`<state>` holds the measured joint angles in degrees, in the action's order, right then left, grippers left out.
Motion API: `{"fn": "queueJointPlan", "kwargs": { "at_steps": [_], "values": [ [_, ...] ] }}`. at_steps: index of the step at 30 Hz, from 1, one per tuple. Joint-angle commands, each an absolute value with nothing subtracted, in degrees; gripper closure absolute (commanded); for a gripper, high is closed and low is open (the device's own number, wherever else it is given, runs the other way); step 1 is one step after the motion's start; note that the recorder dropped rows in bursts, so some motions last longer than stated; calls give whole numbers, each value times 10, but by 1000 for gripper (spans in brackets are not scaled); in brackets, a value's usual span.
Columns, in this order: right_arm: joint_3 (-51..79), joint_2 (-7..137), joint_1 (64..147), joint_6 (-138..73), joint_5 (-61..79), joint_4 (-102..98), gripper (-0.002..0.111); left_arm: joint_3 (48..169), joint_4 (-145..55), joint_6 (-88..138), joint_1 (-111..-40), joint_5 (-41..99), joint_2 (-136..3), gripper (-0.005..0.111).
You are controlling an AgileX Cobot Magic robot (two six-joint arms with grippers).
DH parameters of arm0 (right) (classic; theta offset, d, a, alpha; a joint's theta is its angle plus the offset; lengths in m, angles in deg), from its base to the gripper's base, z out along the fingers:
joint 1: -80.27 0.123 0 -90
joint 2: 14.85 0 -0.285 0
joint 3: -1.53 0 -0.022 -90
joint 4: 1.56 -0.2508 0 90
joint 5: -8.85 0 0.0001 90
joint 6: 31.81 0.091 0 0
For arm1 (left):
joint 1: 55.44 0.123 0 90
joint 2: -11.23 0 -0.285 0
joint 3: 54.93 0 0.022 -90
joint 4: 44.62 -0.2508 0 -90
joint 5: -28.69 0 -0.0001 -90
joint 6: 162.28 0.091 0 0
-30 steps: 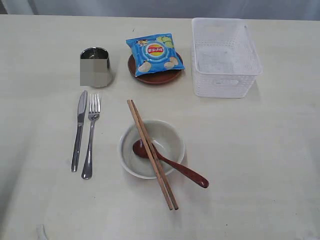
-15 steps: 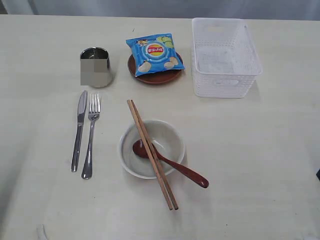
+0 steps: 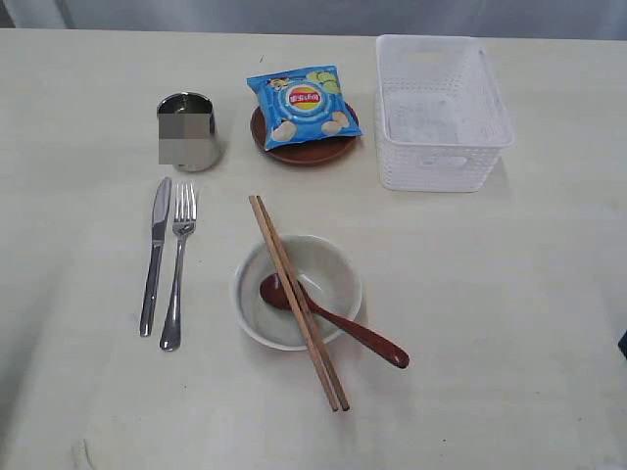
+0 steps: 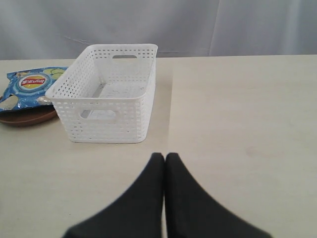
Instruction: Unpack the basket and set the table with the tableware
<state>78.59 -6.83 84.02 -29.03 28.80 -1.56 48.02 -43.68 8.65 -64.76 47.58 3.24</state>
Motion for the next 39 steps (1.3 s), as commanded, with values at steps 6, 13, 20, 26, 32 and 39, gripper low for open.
{"fn": "queueJointPlan", "kwargs": {
  "at_steps": [6,13,20,26,32,39],
  "values": [
    [788,-71,837,-293,286,-16,108,479,-435,87,-647,469,34,107],
    [788,-71,837,-284,287,-16,108,479,-435,87,-647,469,34,107],
    [788,-71,837,-284,287,-16,108,479,-435,87,-647,469,34,107],
    [788,-71,837,-284,287,-16,108,479,-435,87,-647,469,34,107],
    [788,-71,837,-284,287,-16,108,479,-435,87,-647,469,34,107],
    [788,-71,837,-284,287,-16,108,479,-435,87,-647,469,34,107]
  ]
}}
